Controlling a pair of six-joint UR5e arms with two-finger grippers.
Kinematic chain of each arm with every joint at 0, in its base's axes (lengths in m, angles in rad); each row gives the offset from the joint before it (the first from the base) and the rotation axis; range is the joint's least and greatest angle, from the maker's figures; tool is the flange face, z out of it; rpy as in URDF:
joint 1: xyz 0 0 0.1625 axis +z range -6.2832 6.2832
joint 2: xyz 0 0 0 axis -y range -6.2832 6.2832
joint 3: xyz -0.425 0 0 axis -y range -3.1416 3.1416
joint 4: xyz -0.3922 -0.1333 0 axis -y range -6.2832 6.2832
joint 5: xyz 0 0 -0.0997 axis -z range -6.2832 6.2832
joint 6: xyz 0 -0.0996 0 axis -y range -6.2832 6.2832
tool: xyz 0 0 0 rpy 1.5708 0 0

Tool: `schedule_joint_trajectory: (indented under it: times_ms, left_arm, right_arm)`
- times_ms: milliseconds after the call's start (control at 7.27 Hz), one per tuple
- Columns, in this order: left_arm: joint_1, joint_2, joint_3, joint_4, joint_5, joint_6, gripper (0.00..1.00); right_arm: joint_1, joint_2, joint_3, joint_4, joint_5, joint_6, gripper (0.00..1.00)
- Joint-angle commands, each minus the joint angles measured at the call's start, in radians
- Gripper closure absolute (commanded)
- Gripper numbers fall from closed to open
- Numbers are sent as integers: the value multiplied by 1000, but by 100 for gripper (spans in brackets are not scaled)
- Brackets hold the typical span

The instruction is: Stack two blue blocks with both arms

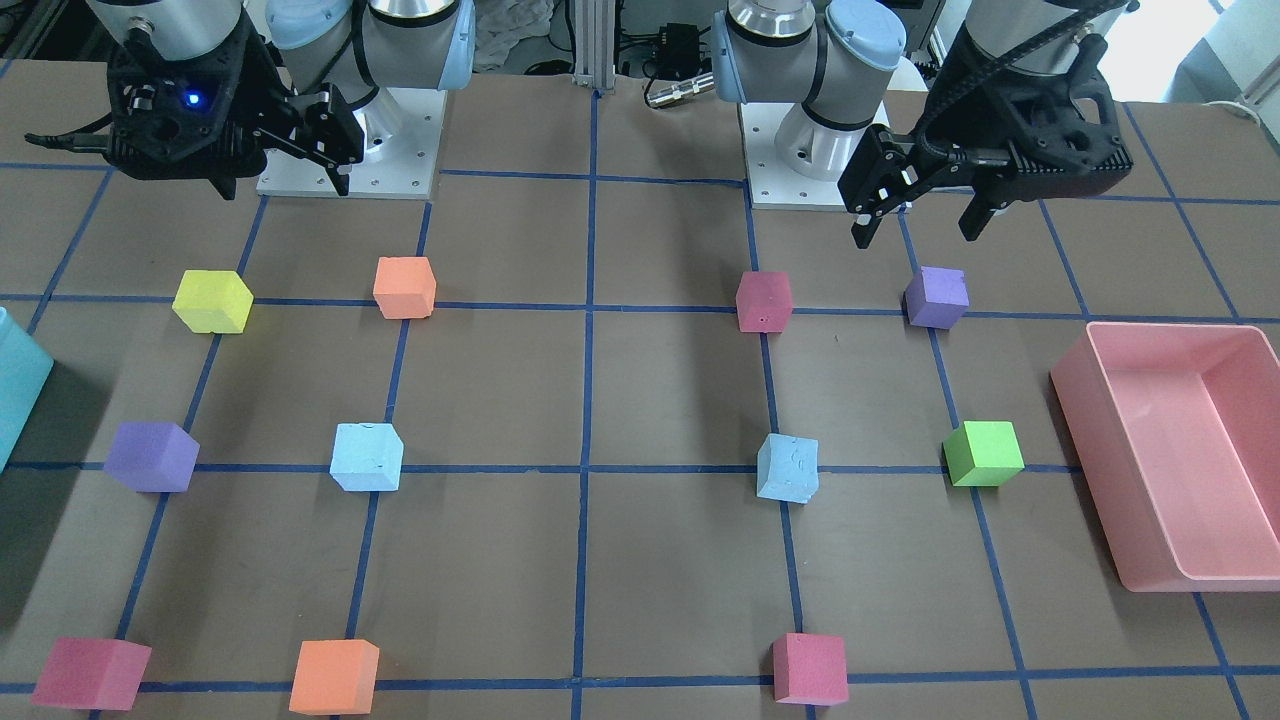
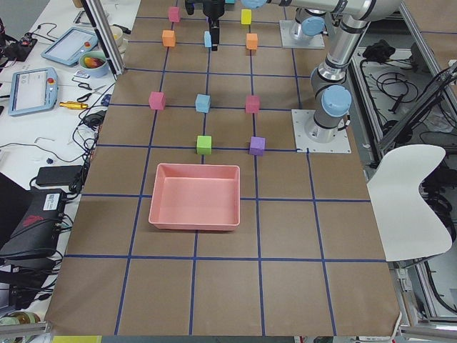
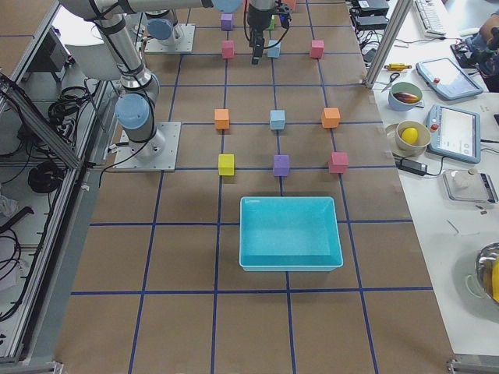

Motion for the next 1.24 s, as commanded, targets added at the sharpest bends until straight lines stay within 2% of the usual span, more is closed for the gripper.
schedule_joint_trajectory:
  times_ms: [0, 550, 688, 826, 1101]
  left_arm:
    - [0, 0, -1, 0, 0, -1, 0]
    - [0, 0, -1, 1, 0, -1, 0]
    - [0, 0, -1, 0, -2, -1, 0]
    - [0, 0, -1, 0, -2, -1, 0]
    - [0, 0, -1, 0, -3, -1, 0]
  right_arm:
    - [-8, -4, -3, -2, -18, -8, 0]
    - [1, 3, -6, -6, -9, -8, 0]
    - [1, 19, -3, -21, -6, -15, 0]
    - [-1, 40, 0, -85, -13, -15, 0]
    - [-2, 95, 11, -115, -10, -12, 0]
